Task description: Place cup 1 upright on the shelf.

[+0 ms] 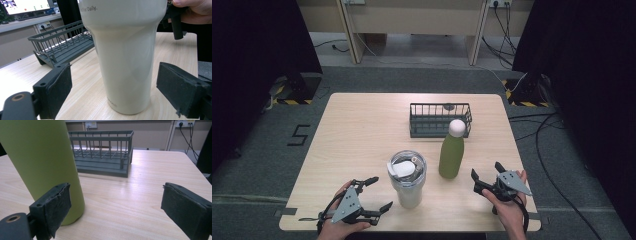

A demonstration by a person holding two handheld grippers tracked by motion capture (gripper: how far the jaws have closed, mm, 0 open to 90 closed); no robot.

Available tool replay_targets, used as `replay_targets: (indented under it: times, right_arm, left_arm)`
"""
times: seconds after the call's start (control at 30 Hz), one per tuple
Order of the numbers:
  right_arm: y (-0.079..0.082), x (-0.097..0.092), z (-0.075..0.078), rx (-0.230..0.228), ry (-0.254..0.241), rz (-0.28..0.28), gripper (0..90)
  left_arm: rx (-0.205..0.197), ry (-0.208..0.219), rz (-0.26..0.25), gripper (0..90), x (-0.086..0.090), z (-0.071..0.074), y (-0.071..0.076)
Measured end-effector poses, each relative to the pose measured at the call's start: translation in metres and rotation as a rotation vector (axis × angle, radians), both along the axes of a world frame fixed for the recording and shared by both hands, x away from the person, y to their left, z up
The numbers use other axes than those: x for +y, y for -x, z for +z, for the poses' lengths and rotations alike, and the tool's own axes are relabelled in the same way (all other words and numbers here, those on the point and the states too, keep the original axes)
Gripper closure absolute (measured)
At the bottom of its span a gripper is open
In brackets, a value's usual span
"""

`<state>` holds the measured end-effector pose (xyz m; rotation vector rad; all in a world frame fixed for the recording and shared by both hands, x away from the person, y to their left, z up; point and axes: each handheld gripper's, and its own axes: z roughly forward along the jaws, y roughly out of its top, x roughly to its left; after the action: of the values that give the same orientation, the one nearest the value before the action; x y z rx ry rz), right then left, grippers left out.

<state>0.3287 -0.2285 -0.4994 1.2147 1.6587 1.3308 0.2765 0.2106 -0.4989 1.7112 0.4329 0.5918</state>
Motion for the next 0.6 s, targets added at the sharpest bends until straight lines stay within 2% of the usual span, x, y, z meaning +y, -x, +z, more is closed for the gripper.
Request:
replay_targets:
  times: [0.37,0.6]
  right_arm:
    - [-0.0037,-0.0044,-0.0007,0.004,0.004,-0.007,9.3]
    - [-0.0047,-0.0066,-0.0004,0.012,0.006,-0.022,9.4]
  left_arm:
    - [0.025,0.001,-0.002,4.8,-0.0065,-0.0001,-0.0039]
    - [0.031,0.012,-0.014,3.8,-0.0069,-0.0005,-0.0018]
